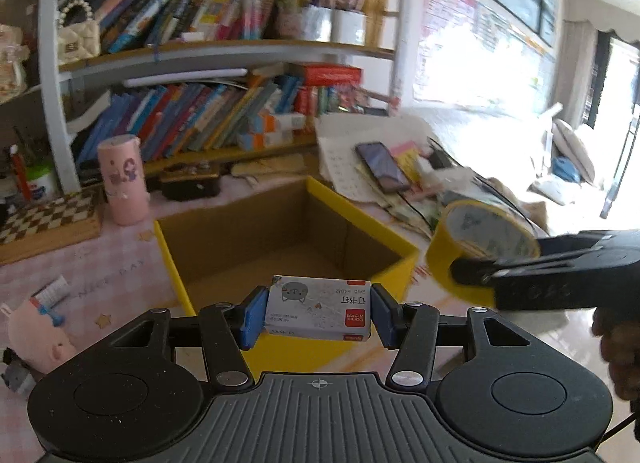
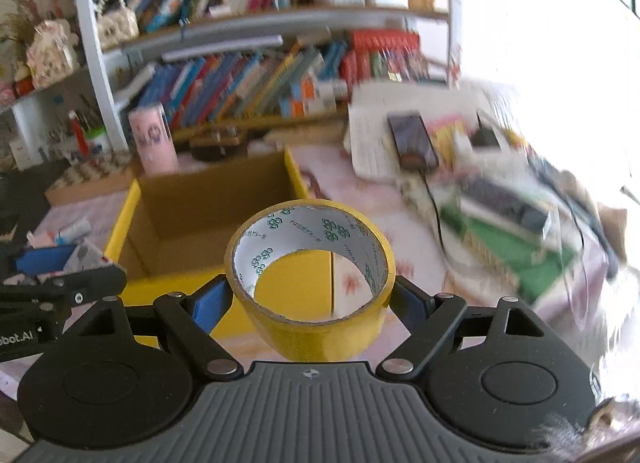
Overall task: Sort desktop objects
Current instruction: 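Lift and carry the tape roll and small box over the yellow cardboard box, then open the right tool to drop the tape while the left tool releases the box inside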
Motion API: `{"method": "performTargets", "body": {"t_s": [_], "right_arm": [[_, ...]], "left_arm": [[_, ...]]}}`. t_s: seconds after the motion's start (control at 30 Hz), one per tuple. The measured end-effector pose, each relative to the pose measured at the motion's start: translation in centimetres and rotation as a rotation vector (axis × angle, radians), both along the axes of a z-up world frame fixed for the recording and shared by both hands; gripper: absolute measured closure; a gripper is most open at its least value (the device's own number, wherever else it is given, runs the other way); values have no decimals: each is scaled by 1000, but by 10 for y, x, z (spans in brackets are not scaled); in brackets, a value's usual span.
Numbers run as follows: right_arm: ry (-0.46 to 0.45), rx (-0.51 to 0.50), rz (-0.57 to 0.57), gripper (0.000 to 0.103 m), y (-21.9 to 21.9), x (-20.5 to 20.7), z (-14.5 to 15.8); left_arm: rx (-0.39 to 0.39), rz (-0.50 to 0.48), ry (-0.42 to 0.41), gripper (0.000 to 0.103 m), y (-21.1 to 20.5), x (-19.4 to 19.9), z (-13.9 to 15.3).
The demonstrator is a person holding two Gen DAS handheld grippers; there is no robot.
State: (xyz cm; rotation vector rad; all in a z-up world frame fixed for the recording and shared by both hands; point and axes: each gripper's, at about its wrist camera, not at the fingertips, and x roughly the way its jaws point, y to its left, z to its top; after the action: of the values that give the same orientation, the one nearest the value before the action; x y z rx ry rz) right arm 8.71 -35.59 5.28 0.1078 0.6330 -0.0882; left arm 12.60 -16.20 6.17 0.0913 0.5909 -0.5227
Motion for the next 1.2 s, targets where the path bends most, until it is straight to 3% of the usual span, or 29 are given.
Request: {"method": "performTargets", "body": {"t_s": [0.2, 0.53, 0.97, 1.2], "right_arm": [[-52, -42, 156, 19, -10, 46, 9], [-60, -145, 435, 19, -1, 117, -19], [196, -372, 736, 19, 46, 204, -88], [283, -418, 860, 19, 57, 224, -92]], "left_arm": [[17, 117, -23, 50, -10, 27, 1], [23, 257, -8, 50, -10, 74, -4], [207, 195, 139, 50, -39, 156, -57], [289, 151, 180, 50, -50, 176, -76]]}}
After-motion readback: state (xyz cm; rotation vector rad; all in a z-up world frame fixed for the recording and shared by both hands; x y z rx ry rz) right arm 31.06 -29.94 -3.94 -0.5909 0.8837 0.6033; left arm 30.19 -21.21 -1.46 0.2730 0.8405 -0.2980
